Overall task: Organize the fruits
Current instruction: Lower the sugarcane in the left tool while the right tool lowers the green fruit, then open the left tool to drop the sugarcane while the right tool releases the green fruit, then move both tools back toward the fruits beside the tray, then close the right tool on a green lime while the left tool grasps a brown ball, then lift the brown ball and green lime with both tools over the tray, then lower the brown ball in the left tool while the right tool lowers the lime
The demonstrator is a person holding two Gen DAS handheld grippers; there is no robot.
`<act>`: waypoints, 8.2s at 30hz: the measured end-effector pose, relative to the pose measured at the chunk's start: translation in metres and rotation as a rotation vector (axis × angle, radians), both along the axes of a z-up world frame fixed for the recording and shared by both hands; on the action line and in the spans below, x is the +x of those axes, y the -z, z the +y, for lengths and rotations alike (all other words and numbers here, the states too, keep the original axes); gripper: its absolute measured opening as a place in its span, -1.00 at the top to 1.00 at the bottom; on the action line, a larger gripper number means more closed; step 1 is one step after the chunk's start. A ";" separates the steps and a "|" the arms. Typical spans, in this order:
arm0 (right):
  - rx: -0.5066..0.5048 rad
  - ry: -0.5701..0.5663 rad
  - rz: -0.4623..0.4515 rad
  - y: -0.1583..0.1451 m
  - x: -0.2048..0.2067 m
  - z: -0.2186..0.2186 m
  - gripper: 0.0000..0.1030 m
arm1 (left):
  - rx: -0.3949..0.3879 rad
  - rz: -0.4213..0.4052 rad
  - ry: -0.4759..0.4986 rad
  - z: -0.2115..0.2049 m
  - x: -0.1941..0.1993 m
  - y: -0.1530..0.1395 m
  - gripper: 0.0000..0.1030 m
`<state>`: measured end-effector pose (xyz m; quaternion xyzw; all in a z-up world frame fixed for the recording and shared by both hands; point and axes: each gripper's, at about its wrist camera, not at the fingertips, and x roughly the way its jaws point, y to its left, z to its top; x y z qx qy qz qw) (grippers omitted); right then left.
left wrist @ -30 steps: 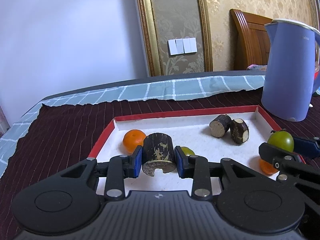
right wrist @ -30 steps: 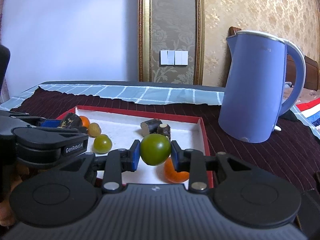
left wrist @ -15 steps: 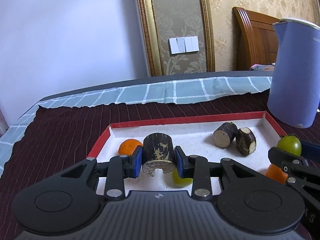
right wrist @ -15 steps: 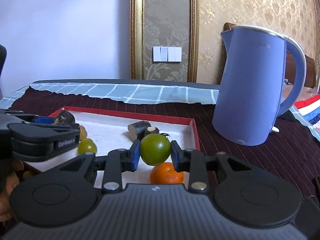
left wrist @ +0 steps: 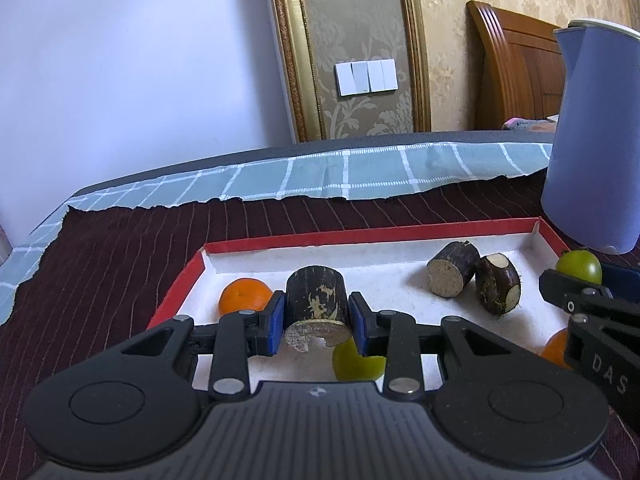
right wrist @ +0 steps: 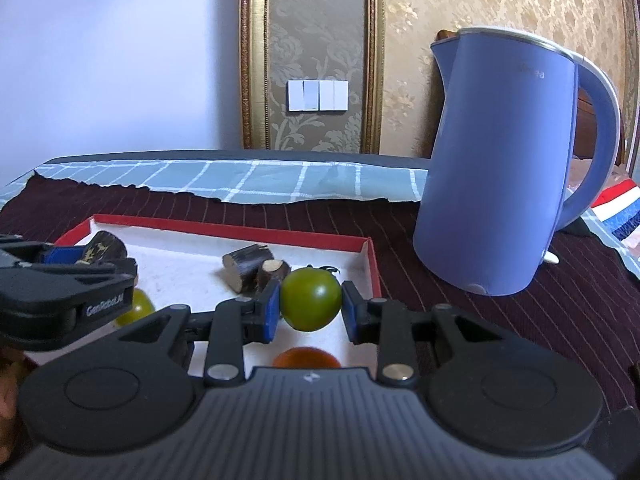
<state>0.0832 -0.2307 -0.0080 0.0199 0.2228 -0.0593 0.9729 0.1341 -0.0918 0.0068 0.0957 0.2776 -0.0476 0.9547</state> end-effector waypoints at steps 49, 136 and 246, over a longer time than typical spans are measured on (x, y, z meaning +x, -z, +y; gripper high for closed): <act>-0.049 -0.270 -0.007 0.017 -0.086 0.086 -0.76 | -0.142 -0.083 -0.067 0.144 -0.092 0.012 -0.31; 0.048 -0.106 -0.054 0.002 -0.096 0.050 0.35 | -0.039 -0.061 0.043 0.058 -0.098 0.006 0.43; 0.035 -0.010 -0.060 0.001 0.025 0.022 0.35 | -0.051 -0.066 -0.052 0.031 0.032 0.007 0.42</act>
